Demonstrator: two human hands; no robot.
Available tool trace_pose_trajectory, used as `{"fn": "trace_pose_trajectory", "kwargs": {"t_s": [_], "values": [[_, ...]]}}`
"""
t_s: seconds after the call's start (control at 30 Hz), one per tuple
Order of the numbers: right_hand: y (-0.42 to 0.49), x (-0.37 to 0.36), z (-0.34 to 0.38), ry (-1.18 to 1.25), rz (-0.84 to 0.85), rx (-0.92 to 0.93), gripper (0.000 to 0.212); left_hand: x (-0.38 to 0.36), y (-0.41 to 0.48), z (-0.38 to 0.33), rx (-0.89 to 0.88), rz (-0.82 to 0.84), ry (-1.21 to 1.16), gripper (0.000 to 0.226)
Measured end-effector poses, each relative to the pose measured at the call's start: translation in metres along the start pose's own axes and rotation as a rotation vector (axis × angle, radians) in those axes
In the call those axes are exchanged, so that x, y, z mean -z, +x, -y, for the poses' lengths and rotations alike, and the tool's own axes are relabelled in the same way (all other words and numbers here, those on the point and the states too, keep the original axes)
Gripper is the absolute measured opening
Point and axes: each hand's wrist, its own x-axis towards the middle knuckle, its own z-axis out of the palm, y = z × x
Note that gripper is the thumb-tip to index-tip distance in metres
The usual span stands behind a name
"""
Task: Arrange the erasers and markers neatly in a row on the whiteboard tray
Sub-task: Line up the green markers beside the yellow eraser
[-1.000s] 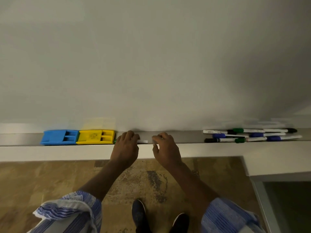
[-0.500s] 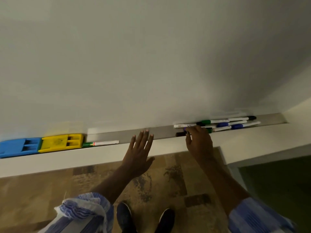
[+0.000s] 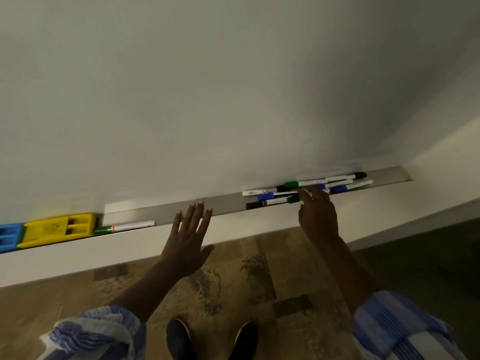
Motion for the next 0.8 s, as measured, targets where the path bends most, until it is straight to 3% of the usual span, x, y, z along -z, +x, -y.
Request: {"fn": "trace_pose_trajectory", "kwargs": {"t_s": [0.37, 0.47, 0.57, 0.8], "values": [[0.016, -0.006, -0.024, -0.012, -0.087, 0.211, 0.03, 0.006, 0.0, -0.001, -0.014, -0.001, 0.013, 0.086], [0.02, -0.002, -0.027, -0.022, -0.058, 0.263, 0.03, 0.004, 0.0, -0.001, -0.004, -0.003, -0.01, 0.096], [0.023, 0.001, -0.028, -0.012, -0.043, 0.296, 0.027, 0.004, -0.001, 0.0, -0.005, -0.004, 0.004, 0.091], [0.025, 0.005, -0.022, 0.057, -0.131, 0.303, 0.024, 0.001, 0.002, 0.0, 0.006, 0.023, -0.009, 0.099]]}}
